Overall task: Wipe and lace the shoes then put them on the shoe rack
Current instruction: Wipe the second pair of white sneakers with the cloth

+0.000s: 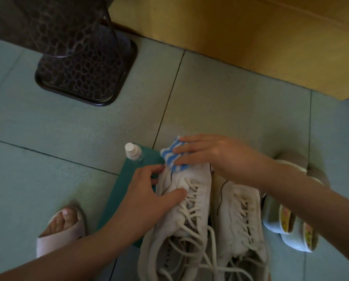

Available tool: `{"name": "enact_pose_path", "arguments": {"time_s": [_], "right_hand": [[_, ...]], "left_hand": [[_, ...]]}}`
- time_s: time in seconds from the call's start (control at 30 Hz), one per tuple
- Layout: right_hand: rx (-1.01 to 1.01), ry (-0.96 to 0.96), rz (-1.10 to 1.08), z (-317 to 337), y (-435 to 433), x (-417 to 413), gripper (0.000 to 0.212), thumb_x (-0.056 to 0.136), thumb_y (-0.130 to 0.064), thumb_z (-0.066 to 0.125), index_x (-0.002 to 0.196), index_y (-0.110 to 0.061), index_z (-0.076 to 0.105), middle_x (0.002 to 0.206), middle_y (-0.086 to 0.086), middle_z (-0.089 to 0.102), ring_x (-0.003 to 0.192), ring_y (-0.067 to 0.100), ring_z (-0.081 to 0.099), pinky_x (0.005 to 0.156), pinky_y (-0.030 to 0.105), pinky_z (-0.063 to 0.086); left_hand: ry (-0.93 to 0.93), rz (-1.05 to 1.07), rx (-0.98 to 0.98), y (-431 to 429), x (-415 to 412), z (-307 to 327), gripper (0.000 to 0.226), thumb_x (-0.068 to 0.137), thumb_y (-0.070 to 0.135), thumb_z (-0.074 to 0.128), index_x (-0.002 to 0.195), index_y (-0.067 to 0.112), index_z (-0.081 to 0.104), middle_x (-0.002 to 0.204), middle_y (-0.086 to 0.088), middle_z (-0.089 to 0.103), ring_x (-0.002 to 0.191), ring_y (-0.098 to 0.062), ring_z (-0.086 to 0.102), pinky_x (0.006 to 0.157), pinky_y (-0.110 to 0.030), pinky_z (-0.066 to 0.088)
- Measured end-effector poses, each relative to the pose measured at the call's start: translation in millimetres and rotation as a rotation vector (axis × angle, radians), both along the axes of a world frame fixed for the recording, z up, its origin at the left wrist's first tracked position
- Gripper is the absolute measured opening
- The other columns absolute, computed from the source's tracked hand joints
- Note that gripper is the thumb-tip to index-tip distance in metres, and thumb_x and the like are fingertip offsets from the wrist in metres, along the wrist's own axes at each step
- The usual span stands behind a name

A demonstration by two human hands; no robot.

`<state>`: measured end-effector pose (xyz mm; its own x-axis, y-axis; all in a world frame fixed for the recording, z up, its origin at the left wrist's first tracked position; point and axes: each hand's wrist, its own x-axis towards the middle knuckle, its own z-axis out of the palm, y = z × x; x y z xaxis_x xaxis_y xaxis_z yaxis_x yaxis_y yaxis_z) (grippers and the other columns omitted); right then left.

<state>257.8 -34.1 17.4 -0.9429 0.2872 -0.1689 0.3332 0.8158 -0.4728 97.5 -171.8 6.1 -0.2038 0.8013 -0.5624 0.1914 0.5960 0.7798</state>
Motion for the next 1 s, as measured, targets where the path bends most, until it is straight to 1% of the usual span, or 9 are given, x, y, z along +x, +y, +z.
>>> {"name": "enact_pose_path", "arguments": {"time_s": [0.07, 0.17, 0.23, 0.37, 0.53, 0.63, 0.77, 0.93, 1.0], "right_hand": [[-0.086, -0.015, -0.106, 5, 10, 10, 0.047, 0.08, -0.016, 0.037, 0.118, -0.017, 0.065, 0.13, 0.009, 0.058, 0.126, 0.03, 0.049, 0.103, 0.046, 0.04], [-0.122, 0.037, -0.22, 5, 10, 11, 0.039, 0.084, -0.018, 0.046, 0.116, -0.015, 0.066, 0.127, 0.012, 0.06, 0.12, 0.033, 0.054, 0.095, 0.055, 0.046], [-0.013, 0.084, -0.184, -1, -11, -1, 0.033, 0.079, -0.011, 0.056, 0.109, -0.015, 0.07, 0.121, 0.008, 0.064, 0.119, 0.032, 0.055, 0.095, 0.052, 0.047], [0.106, 0.119, 0.038, 0, -35, -10, 0.037, 0.079, -0.016, 0.043, 0.103, -0.018, 0.072, 0.115, 0.001, 0.068, 0.119, 0.024, 0.056, 0.102, 0.038, 0.04], [-0.121, 0.055, -0.228, 8, 3, 14, 0.049, 0.08, -0.021, 0.034, 0.116, -0.01, 0.065, 0.128, 0.012, 0.059, 0.122, 0.028, 0.052, 0.103, 0.037, 0.041], [-0.186, 0.116, -0.317, 6, -3, 12, 0.043, 0.081, -0.012, 0.042, 0.118, -0.01, 0.064, 0.128, 0.012, 0.058, 0.123, 0.025, 0.051, 0.106, 0.039, 0.04], [-0.061, 0.148, -0.225, 1, -35, -4, 0.041, 0.076, -0.007, 0.059, 0.116, -0.015, 0.066, 0.126, 0.007, 0.061, 0.122, 0.013, 0.047, 0.105, 0.035, 0.034], [-0.176, 0.213, -0.089, -5, -42, -14, 0.029, 0.083, -0.006, 0.058, 0.11, -0.007, 0.068, 0.119, 0.009, 0.065, 0.12, 0.018, 0.052, 0.105, 0.032, 0.037], [-0.193, 0.242, -0.051, -5, -27, -6, 0.027, 0.088, -0.016, 0.057, 0.109, -0.002, 0.068, 0.118, 0.015, 0.065, 0.119, 0.022, 0.053, 0.103, 0.034, 0.04]], "left_hand": [[-0.006, 0.006, -0.001, 0, -1, -1, 0.059, 0.067, 0.037, 0.076, 0.114, 0.036, 0.041, 0.117, 0.015, 0.042, 0.099, 0.006, 0.045, 0.071, -0.008, 0.036], [-0.012, 0.01, -0.004, -2, -1, -2, 0.058, 0.067, 0.039, 0.076, 0.115, 0.035, 0.042, 0.115, 0.016, 0.042, 0.101, 0.004, 0.045, 0.071, -0.008, 0.036], [-0.019, 0.013, -0.004, -3, -1, -3, 0.059, 0.066, 0.04, 0.077, 0.115, 0.034, 0.043, 0.115, 0.016, 0.042, 0.104, 0.0, 0.047, 0.073, -0.009, 0.037], [-0.017, 0.01, 0.021, -2, -1, -4, 0.059, 0.064, 0.044, 0.077, 0.112, 0.034, 0.046, 0.113, 0.017, 0.044, 0.103, 0.001, 0.049, 0.074, -0.01, 0.039], [-0.012, 0.007, 0.002, -2, -1, -4, 0.059, 0.068, 0.038, 0.076, 0.117, 0.034, 0.043, 0.116, 0.015, 0.041, 0.104, 0.0, 0.046, 0.073, -0.009, 0.036], [-0.014, 0.009, 0.002, -3, -2, -5, 0.06, 0.067, 0.037, 0.077, 0.117, 0.033, 0.044, 0.118, 0.014, 0.041, 0.106, -0.002, 0.046, 0.073, -0.008, 0.036], [-0.011, 0.003, 0.006, -4, -2, -5, 0.053, 0.067, 0.037, 0.077, 0.109, 0.037, 0.044, 0.113, 0.016, 0.042, 0.1, 0.002, 0.048, 0.069, -0.007, 0.038], [-0.017, -0.023, 0.023, -1, -1, -7, 0.067, 0.053, 0.057, 0.074, 0.109, 0.026, 0.054, 0.11, 0.005, 0.053, 0.1, -0.005, 0.056, 0.079, -0.018, 0.046], [-0.006, -0.005, 0.01, -1, -1, -5, 0.061, 0.06, 0.048, 0.077, 0.111, 0.029, 0.049, 0.113, 0.01, 0.047, 0.1, 0.0, 0.051, 0.075, -0.013, 0.042]]}}
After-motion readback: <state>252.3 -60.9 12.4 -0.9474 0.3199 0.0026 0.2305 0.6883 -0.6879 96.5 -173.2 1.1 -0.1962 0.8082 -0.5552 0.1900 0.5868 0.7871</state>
